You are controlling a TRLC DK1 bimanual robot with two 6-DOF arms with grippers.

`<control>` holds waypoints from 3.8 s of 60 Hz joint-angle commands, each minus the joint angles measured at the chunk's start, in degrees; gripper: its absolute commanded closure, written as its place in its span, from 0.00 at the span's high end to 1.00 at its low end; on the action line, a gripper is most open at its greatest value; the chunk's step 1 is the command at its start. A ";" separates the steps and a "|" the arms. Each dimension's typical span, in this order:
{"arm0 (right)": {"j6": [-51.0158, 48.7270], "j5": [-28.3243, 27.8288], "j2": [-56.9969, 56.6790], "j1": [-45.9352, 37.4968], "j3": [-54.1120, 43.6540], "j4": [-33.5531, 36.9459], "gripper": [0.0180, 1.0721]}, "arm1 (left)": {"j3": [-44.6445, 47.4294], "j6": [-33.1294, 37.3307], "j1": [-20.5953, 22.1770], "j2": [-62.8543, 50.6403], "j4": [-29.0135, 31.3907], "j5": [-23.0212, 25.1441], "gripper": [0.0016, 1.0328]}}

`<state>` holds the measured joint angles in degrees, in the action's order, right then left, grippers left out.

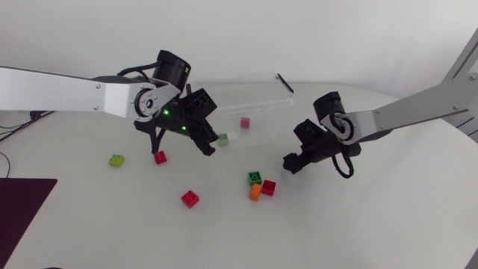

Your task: Pick up the duplo bricks and place them in the container

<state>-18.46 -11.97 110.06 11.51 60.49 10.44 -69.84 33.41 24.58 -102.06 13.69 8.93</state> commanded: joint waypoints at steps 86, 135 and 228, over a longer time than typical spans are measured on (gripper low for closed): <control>1.85 5.90 -27.71 5.46 2.44 6.35 0.25 | 22.73 -2.91 2.14 2.39 3.62 -6.03 0.88; 4.48 4.67 -20.41 7.04 12.28 6.61 0.27 | 17.64 -3.44 1.53 15.05 8.54 -5.76 0.30; 9.32 6.43 -1.25 4.75 -0.55 -2.61 0.72 | -27.36 -12.14 -4.45 -13.78 -11.06 -4.27 0.77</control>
<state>-10.46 -5.96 106.52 15.35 58.19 8.64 -95.66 22.44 20.34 -114.72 3.46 4.43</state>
